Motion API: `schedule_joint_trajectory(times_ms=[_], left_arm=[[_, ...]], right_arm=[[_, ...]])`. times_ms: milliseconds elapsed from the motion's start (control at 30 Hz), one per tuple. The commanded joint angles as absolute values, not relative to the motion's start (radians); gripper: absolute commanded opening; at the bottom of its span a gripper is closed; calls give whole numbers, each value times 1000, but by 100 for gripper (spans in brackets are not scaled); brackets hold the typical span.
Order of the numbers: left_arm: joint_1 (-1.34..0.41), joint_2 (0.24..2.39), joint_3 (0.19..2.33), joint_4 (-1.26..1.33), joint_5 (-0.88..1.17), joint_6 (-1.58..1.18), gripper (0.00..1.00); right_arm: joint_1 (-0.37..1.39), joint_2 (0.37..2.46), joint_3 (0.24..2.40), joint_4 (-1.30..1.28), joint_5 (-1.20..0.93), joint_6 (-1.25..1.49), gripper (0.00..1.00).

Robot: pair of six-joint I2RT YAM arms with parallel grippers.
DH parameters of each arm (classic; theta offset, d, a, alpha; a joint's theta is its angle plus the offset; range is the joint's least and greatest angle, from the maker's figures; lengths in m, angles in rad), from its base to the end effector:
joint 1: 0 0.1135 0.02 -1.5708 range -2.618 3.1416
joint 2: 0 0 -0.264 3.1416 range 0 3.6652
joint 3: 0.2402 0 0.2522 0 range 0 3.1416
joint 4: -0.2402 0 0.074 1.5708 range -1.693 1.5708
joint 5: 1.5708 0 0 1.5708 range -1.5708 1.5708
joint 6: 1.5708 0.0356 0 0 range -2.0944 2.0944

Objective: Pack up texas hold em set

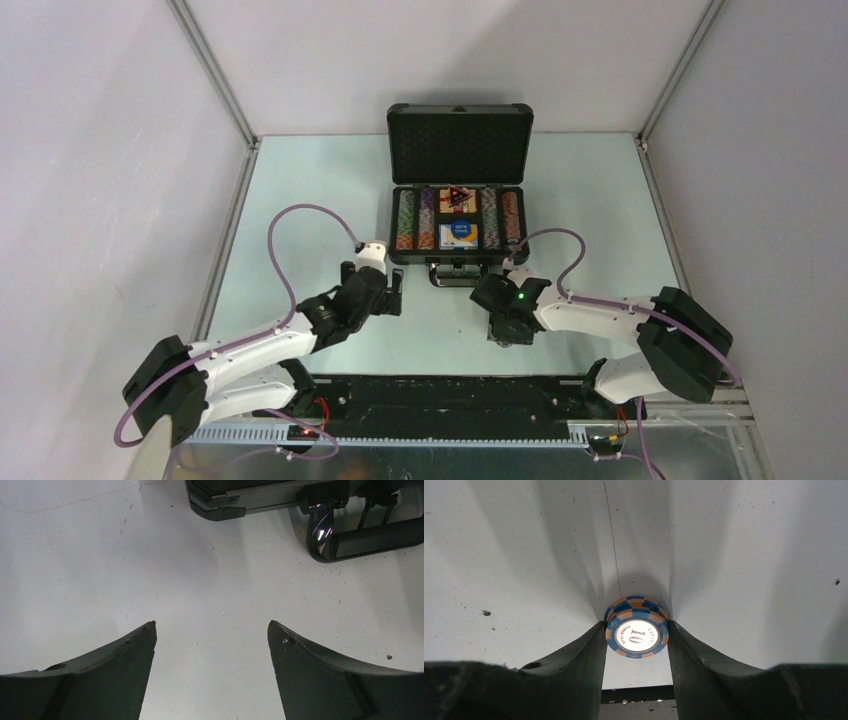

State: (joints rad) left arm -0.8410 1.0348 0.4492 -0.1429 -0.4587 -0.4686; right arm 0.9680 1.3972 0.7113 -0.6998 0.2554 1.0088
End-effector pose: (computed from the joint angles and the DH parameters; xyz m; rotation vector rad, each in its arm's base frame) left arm 0.1461 -0.1397 0.1846 0.1816 2.2098 -0.1933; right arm 0.1332 0.1777 0.1582 0.0914 2.8261 0.0195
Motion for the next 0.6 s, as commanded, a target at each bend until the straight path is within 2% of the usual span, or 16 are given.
schedule_joint_trajectory(times_ms=[0, 100, 233, 300, 400, 467, 567], left_arm=[[-830, 1040, 466, -114, -458, -453, 86], [-830, 1041, 466, -114, -457, -454, 86], [-827, 1046, 467, -112, -457, -452, 86], [-826, 1046, 468, -112, -457, -452, 86], [-824, 1044, 468, -112, -458, -452, 86], [-822, 1042, 467, -112, -458, -453, 86], [-821, 1045, 466, -112, -458, -454, 86]], right_arm=[[975, 1443, 695, -689, 249, 1022, 50], [973, 1448, 695, -686, 250, 1021, 46], [971, 1453, 695, -667, 247, 1011, 37], [968, 1453, 695, -657, 242, 1004, 28], [958, 1439, 696, -640, 237, 989, 8], [953, 1423, 699, -638, 238, 979, 1], [949, 1404, 714, -652, 253, 969, 0]])
